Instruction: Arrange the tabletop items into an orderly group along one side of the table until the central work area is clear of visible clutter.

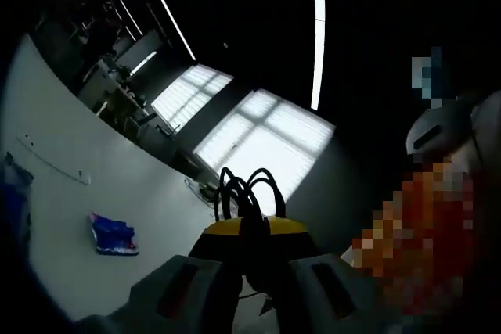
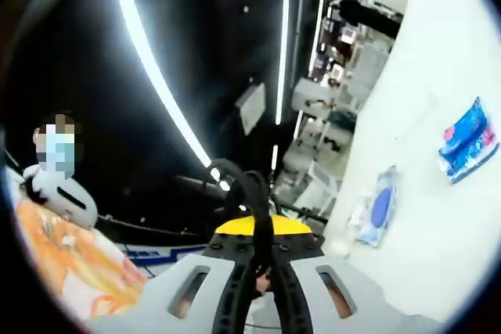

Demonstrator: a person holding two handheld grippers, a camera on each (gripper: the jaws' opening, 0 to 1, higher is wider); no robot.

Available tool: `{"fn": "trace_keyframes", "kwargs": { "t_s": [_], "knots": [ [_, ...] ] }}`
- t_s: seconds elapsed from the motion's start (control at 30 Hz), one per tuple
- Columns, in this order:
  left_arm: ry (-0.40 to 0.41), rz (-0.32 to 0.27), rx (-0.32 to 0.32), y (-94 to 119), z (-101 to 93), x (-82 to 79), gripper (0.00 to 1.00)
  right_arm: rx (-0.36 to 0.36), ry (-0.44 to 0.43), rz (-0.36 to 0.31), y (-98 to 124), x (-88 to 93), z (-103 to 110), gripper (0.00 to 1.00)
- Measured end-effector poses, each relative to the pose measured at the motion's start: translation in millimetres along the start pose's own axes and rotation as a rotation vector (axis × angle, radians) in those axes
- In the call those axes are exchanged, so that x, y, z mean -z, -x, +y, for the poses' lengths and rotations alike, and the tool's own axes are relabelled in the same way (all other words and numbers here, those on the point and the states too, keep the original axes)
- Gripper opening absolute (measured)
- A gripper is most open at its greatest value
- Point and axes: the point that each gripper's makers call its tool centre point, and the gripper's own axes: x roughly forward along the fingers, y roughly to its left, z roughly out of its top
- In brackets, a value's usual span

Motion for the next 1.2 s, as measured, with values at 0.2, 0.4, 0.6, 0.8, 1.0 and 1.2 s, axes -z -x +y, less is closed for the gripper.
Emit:
{"fn": "trace_keyframes", "kwargs": {
  "t_s": [0.2, 0.4, 0.6, 0.8, 1.0, 1.2],
  "knots": [
    [0.09, -0.031, 0.07, -2, -8.1, -6.8, 0.11, 0.038, 0.002, -0.007, -3, -3.2, 9, 0.0],
    [0.139, -0.008, 0.085, 2, -14.5, -11.4, 0.43, 0.125, 0.037, 0.029, -3, -8.9, 8, 0.0],
    [0.092, 0.087, -0.018, 2, 0.6, 6.1, 0.34, 0.103, 0.075, 0.053, -10, -13.0, 18, 0.0],
    [0.15, 0.132, -0.057, 0, 12.0, 18.4, 0.14, 0.089, 0.105, 0.069, -15, -10.1, 26, 0.0],
    [0.175, 0.124, -0.043, 0, 12.0, 18.9, 0.08, 0.115, 0.185, 0.07, -12, -14.4, 23, 0.01],
    [0.249, 0.059, 0.011, -1, 6.2, 13.0, 0.05, 0.143, 0.201, 0.045, -9, -16.7, 13, 0.11]
  ]
}}
